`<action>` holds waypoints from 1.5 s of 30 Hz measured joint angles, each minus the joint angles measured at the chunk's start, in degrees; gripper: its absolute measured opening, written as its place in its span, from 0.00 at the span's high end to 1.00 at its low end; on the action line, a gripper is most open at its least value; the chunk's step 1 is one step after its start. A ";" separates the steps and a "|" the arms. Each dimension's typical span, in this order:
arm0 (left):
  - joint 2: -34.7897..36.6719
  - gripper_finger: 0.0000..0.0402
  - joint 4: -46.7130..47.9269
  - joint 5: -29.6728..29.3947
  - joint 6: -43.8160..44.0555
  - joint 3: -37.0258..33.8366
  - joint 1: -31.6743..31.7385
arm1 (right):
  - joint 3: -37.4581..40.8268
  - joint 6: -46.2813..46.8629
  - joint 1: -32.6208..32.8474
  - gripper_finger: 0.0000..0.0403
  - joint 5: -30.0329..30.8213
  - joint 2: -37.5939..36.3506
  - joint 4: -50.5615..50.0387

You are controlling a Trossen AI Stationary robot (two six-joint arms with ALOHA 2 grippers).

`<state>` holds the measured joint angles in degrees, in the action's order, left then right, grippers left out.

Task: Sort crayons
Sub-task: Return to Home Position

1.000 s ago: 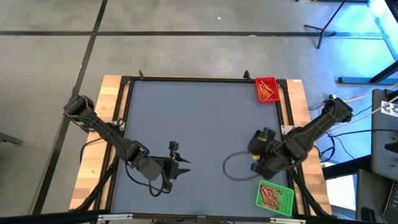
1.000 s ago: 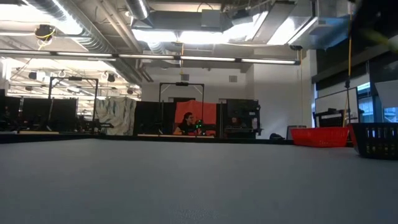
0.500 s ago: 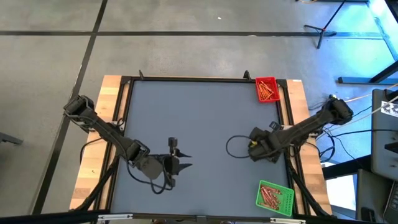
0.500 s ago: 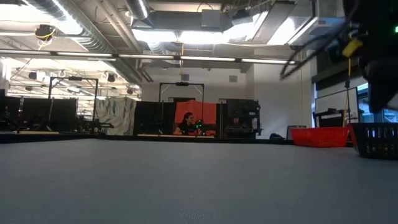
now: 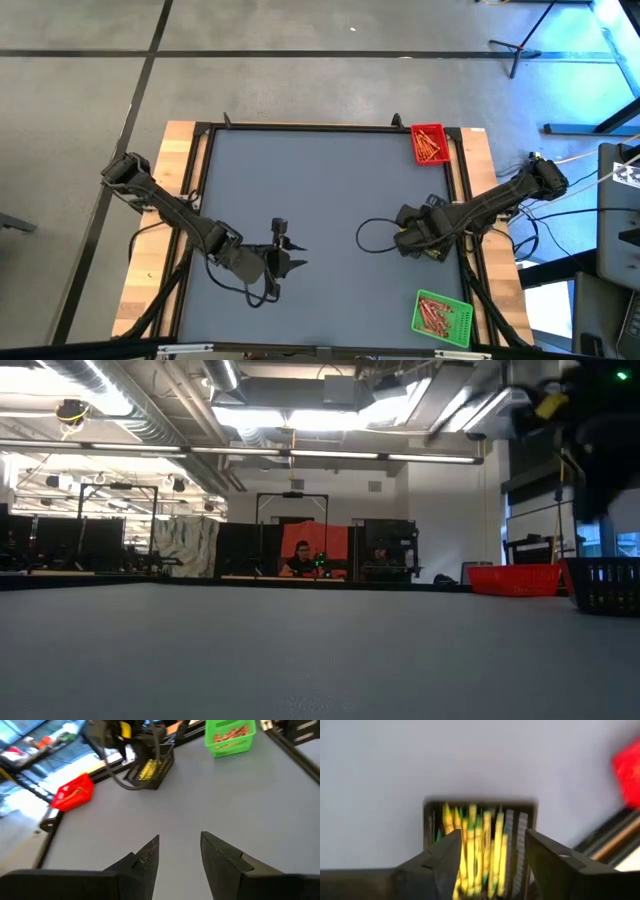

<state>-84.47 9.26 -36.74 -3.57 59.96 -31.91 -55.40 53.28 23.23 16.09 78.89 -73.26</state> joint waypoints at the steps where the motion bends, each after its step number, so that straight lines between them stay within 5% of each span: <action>1: 0.59 0.68 0.50 1.61 0.00 0.00 0.74 | -1.03 -1.72 -0.42 0.46 1.36 0.00 0.30; 9: 7.74 0.68 5.83 15.40 -1.11 0.00 8.32 | -2.78 -26.28 -10.02 0.46 4.65 0.00 20.11; 20: 19.49 0.68 -2.32 25.31 -2.87 -13.42 22.43 | 0.83 -53.53 -30.93 0.68 -16.12 0.00 46.62; 30: 29.73 0.68 -12.68 33.35 -3.01 -27.23 32.21 | 7.10 -60.71 -43.10 0.86 -34.32 -0.28 60.72; 36: 37.49 0.68 -13.73 33.27 -2.98 -34.42 33.76 | 11.02 -62.62 -45.40 0.92 -35.19 -4.77 61.78; 45: 50.43 0.68 -16.30 33.34 -3.58 -44.55 36.82 | 22.28 -63.22 -45.53 0.92 -31.00 -21.92 70.83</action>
<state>-34.04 -7.04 -3.40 -7.15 15.41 4.91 -33.12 -9.93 -22.31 -14.91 56.98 -2.43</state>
